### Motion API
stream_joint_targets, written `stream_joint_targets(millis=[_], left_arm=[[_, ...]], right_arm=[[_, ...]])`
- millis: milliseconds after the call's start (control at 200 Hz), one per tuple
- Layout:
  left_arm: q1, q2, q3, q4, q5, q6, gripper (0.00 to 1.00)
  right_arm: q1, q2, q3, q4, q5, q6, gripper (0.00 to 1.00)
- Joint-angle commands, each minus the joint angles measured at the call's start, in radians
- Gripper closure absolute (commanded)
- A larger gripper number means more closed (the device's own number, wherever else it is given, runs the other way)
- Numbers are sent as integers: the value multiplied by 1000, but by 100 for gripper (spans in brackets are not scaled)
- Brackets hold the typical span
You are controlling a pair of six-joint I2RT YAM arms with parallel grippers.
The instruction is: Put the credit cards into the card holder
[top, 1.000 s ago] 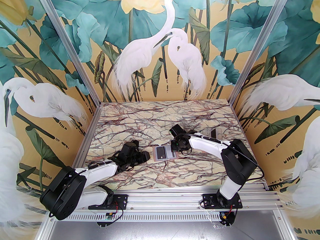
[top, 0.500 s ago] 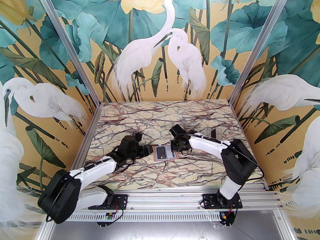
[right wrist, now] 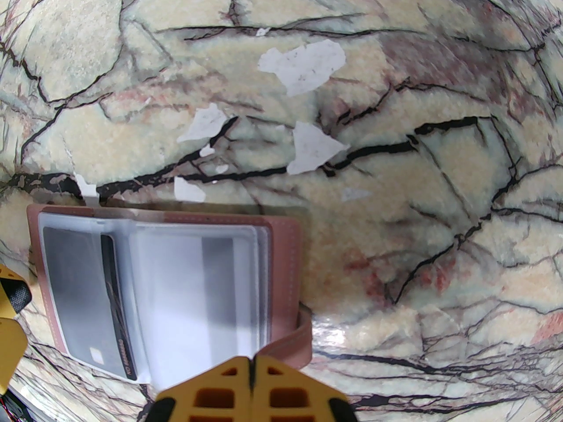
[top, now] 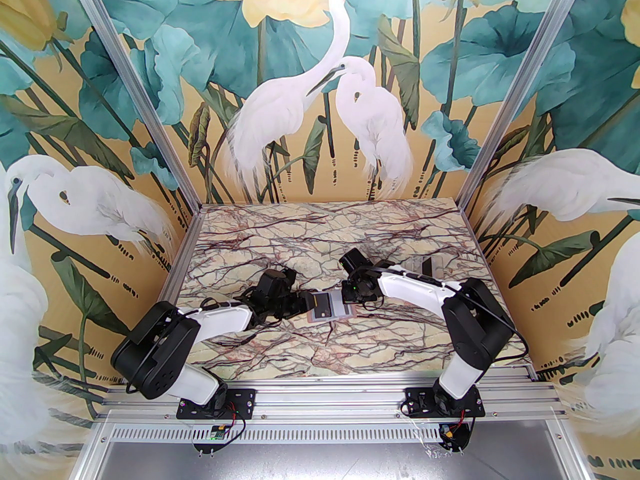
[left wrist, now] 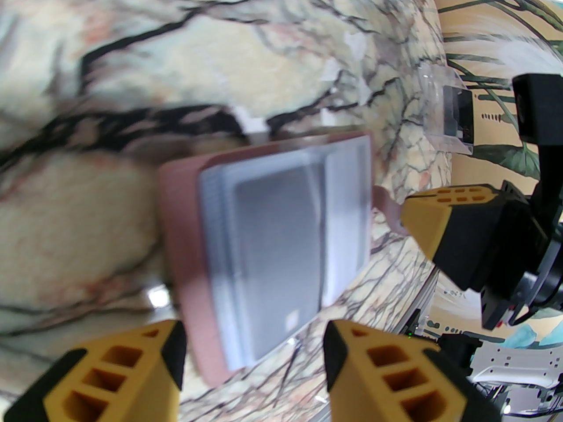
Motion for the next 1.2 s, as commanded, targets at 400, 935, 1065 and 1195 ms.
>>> stream_joint_targets(millis=[400,935,1065,1195], left_arm=[[-8,42,52,-76,-33,13,43],[-22,77,89,-124,-35,20,42],[-26,93,97,-112,-22,19,42],[-27,96,101,-106,-18,19,42]], right_arm=[[-3,3,-4,4,-4,-1,100],[-4,2,-20,14,-8,2,100],[-3,3,-23,17,-9,2,100],[-5,2,-25,19,-9,2,100]])
